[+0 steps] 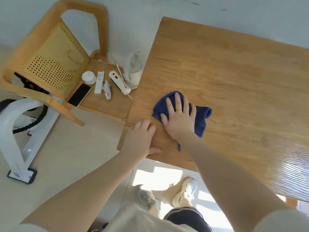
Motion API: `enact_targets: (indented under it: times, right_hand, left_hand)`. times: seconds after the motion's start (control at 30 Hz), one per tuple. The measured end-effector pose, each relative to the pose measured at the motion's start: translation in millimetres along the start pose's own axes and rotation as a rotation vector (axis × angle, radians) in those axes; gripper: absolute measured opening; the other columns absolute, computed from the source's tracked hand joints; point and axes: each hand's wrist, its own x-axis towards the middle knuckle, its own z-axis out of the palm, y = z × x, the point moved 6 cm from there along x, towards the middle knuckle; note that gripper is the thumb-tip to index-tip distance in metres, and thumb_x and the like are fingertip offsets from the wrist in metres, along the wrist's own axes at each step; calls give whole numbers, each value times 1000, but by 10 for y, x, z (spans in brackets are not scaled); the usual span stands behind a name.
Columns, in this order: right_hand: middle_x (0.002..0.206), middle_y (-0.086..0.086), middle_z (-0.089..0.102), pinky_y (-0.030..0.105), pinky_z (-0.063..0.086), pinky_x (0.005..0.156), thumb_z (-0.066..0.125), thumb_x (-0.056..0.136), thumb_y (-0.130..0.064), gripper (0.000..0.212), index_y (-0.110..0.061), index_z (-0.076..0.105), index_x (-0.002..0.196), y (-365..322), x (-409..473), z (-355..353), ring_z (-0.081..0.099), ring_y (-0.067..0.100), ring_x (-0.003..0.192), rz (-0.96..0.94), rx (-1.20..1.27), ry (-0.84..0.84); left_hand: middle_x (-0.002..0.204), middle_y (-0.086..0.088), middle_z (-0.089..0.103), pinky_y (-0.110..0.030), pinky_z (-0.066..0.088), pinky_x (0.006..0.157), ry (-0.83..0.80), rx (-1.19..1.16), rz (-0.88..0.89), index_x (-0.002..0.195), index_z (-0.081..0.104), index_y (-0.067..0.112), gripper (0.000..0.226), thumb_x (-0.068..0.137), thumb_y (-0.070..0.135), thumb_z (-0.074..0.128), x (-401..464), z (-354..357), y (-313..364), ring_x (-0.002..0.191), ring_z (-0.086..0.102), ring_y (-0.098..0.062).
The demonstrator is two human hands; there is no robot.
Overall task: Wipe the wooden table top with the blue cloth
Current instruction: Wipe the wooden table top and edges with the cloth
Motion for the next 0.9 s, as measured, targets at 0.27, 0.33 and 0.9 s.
enact_targets:
  times: [0.27,0.33,0.9]
  right_hand:
    - [150,9,33,54,27,104,30,85,-56,62,-24,40,137,-614,-672,172,31,36,136,-425,-104,50]
    - [150,6,34,51,20,104,33,85,-58,60,-28,40,137,-623,-527,157,32,34,136,-498,-104,73]
    - [146,4,40,49,22,102,33,89,-50,51,-29,43,134,-1023,-516,158,36,31,134,-613,-85,134]
  left_hand:
    - [121,-7,57,-31,46,84,61,-308,-248,130,46,12,80,66,49,77,-502,130,-760,107,56,-24]
    - [112,1,56,-15,43,76,16,-524,-259,127,46,19,70,70,46,75,-567,166,-774,96,54,-11]
    - [111,20,45,-3,39,81,13,-909,-230,120,34,41,68,71,23,80,-663,234,-816,104,48,3]
